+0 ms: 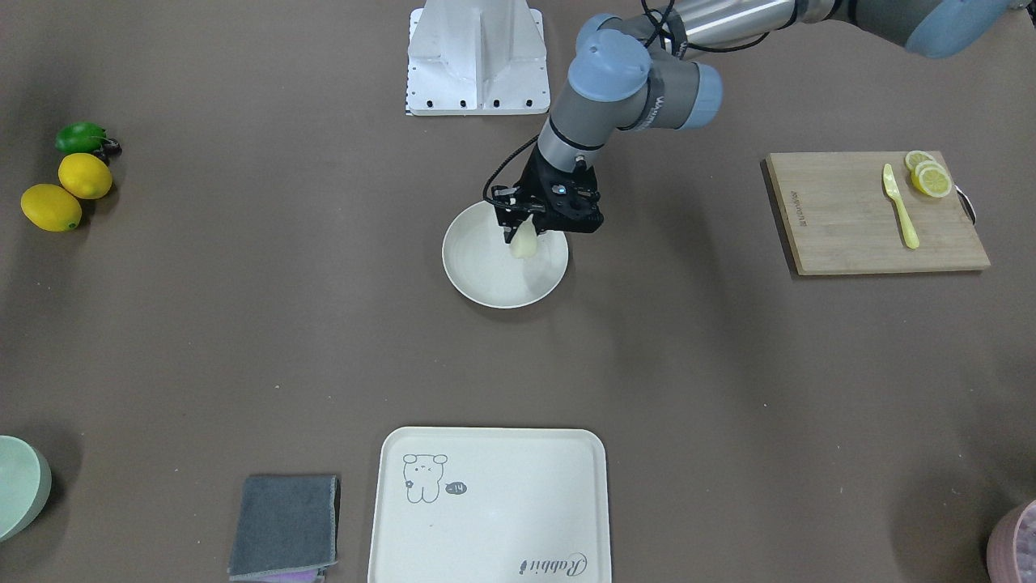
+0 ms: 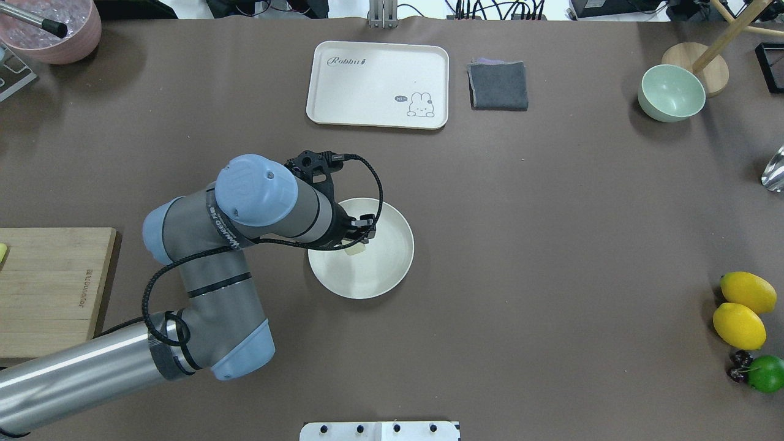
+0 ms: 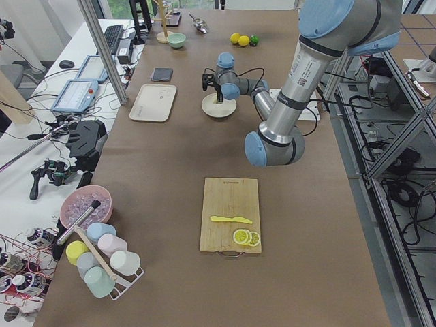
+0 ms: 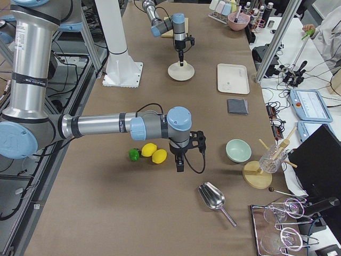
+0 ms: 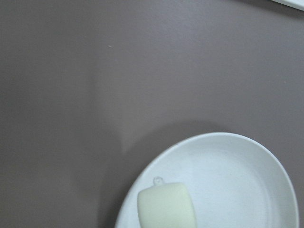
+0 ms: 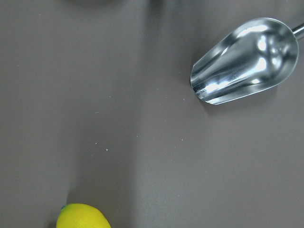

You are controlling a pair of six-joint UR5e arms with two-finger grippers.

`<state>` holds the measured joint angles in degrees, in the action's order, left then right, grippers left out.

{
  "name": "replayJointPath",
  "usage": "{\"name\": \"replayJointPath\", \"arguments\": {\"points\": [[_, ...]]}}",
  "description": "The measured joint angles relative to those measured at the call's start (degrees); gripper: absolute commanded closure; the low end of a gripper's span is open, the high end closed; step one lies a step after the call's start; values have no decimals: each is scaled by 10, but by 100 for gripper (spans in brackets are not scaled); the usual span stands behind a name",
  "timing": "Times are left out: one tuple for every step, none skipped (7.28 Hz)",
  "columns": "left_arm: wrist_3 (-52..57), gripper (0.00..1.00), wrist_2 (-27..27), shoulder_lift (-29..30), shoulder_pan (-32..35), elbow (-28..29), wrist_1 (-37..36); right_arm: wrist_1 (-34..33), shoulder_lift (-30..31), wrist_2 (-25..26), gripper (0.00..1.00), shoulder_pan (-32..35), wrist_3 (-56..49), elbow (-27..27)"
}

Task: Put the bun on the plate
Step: 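Lift the bun and carry it over the white plate with the left gripper, then lower the bun onto the plate and open the left gripper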

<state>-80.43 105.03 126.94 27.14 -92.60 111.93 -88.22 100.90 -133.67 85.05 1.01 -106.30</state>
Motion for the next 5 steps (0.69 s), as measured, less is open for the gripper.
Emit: {"name": "replayJointPath", "arguments": {"points": [[-3,3,-26,9,-13,16,3,0,3,0,0,0,0,0],[-2,3,-44,11,-21,19,3,1,4,0,0,0,0,0],[-1,3,-48,10,-17,9,-1,1,5,0,0,0,0,0],[0,3,-28,7,2,-17,-21,1,5,0,0,0,0,0],[4,3,7,-5,30,-53,-57,1,5,0,0,0,0,0]]}}
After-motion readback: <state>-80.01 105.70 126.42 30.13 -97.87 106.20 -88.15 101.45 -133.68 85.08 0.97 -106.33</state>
